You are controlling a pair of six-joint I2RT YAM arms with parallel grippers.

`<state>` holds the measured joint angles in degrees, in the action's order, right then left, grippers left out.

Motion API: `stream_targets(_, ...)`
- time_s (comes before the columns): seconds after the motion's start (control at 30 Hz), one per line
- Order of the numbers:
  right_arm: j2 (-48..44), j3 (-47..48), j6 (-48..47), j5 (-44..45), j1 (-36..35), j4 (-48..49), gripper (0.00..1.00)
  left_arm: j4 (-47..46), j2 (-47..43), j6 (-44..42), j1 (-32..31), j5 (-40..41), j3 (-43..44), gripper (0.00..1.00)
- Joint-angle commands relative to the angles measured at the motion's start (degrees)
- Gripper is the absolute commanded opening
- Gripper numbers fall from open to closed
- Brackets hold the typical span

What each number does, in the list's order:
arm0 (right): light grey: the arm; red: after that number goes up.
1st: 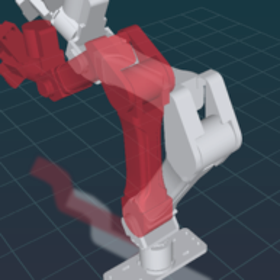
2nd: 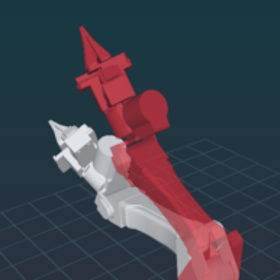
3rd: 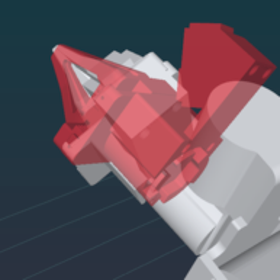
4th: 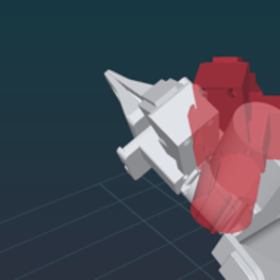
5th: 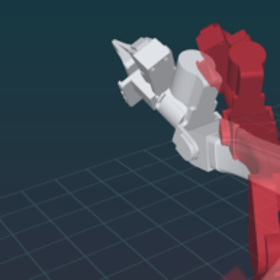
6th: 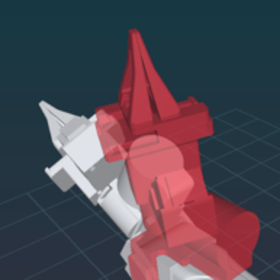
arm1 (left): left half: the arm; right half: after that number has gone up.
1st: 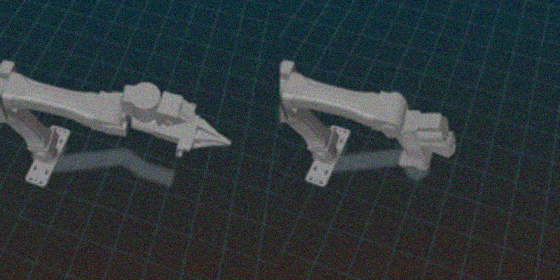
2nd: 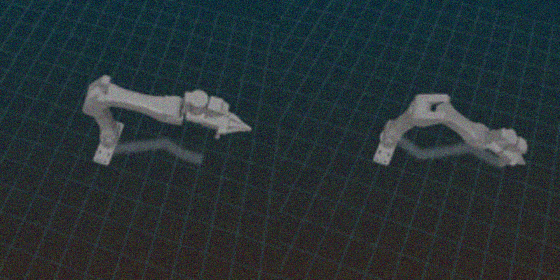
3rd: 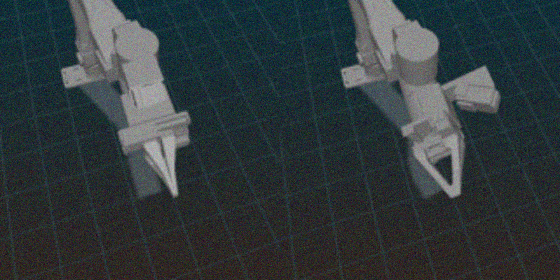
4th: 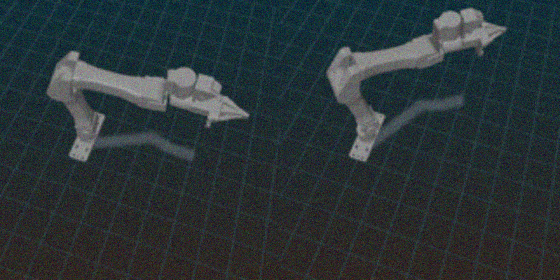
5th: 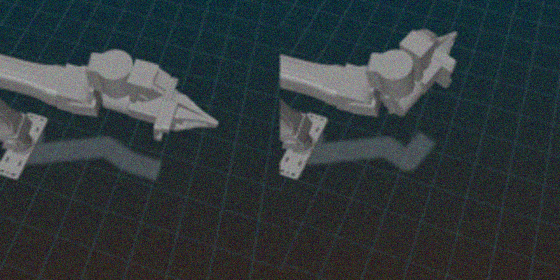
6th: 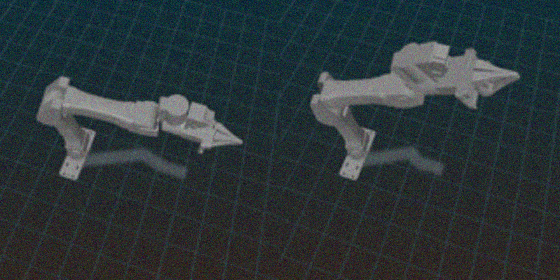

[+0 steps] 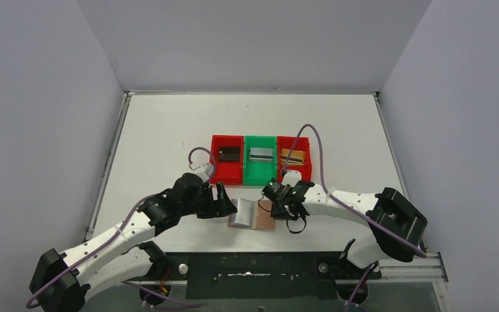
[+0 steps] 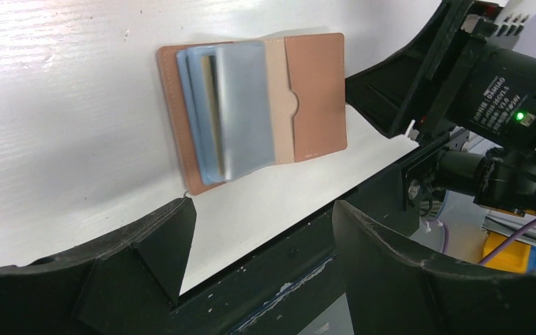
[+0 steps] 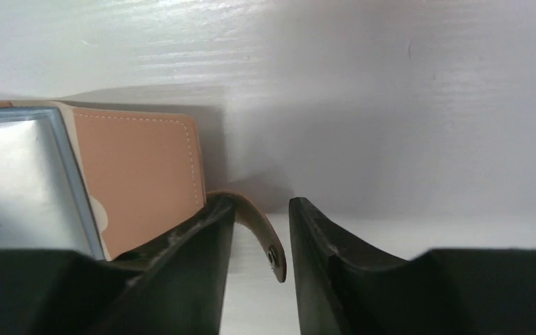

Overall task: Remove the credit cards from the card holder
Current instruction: Remove the credit card from the card holder.

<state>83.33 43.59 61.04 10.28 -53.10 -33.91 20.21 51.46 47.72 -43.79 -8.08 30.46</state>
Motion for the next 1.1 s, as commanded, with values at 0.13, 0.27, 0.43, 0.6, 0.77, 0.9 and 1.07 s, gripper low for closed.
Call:
stream_targets(0.13,-0.42,10.15,5.77,12.72,-5.9,-13.06,0.5,-1.62,0.12,-0.35,-0.07,0.1,0.8,0.71)
stream_targets(0.27,-2.79,12.42,5.83,13.86,-6.9,-14.85,0.52,-0.82,-0.03,-0.53,-0.07,1.12,0.96,0.71)
stream_targets(0.43,-7.48,12.69,6.06,12.48,-7.95,-12.15,0.52,-0.3,-0.59,-0.35,0.02,2.3,0.74,0.71)
stream_targets(0.6,-11.22,11.6,6.66,9.65,-8.71,-5.6,0.52,0.33,-0.83,-0.09,0.02,3.48,0.91,0.71)
stream_targets(0.77,-12.51,9.63,5.38,4.63,-9.46,5.99,0.51,0.34,-0.8,-0.09,0.03,4.04,0.98,0.71)
stream_targets(0.9,-9.1,11.27,4.59,2.5,-10.48,10.81,0.43,2.72,-1.98,1.01,0.08,7.77,1.81,0.71)
stream_targets(1.07,-0.16,16.22,3.72,1.4,-11.22,10.41,0.36,6.19,-6.73,2.76,0.2,12.69,1.71,0.71)
